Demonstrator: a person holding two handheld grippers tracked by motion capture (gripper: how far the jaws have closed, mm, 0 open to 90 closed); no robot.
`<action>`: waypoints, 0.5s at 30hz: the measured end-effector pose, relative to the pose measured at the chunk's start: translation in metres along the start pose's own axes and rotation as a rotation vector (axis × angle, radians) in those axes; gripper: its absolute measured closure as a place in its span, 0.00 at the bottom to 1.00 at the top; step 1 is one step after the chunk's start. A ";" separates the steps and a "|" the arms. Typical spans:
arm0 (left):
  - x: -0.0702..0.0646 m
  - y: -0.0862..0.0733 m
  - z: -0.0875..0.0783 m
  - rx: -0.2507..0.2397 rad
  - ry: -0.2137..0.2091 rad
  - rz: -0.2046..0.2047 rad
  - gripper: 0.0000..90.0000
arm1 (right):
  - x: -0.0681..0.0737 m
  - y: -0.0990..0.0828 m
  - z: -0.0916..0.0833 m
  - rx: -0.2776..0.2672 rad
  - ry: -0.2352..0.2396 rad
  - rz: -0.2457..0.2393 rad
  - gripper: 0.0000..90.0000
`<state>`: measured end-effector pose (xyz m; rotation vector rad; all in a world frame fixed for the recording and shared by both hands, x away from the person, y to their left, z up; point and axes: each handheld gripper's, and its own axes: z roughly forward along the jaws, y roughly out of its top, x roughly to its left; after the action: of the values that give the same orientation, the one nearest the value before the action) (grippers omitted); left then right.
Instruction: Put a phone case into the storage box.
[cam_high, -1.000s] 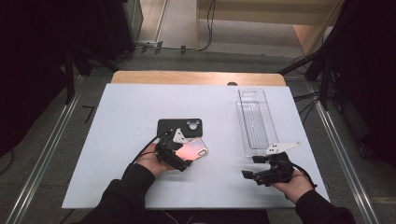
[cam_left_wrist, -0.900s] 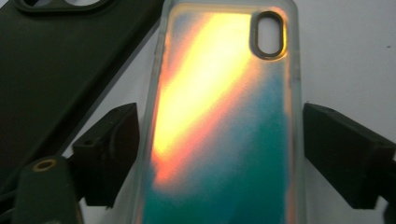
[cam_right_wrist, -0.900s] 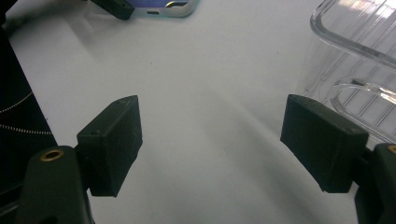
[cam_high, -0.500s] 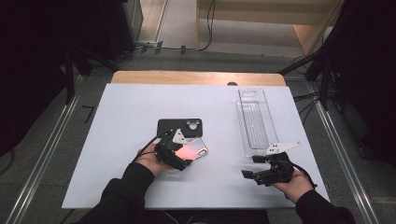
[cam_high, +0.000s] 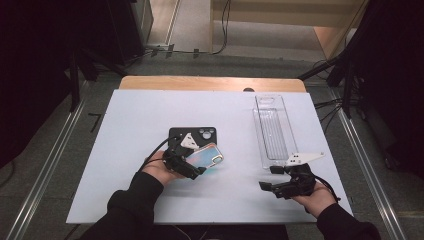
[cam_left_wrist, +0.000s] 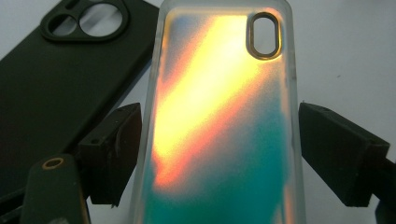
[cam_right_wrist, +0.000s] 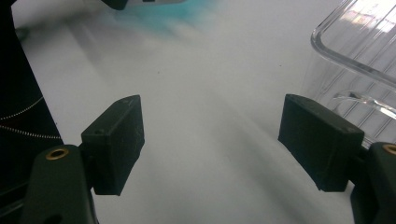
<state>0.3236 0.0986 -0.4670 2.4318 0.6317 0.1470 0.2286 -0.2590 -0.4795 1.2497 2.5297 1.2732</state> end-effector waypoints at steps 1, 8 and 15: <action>0.000 0.001 -0.004 -0.011 -0.004 -0.003 0.19 | 0.000 0.000 0.000 -0.004 0.002 0.003 0.22; 0.001 0.001 -0.024 -0.055 -0.012 -0.050 0.19 | 0.002 0.001 0.001 -0.008 0.004 0.005 0.22; 0.001 0.000 -0.030 -0.088 -0.010 -0.095 0.19 | 0.004 0.005 0.002 -0.020 0.030 0.044 0.22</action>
<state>0.3175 0.1152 -0.4431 2.3117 0.7195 0.1216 0.2298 -0.2529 -0.4757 1.2987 2.5170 1.3330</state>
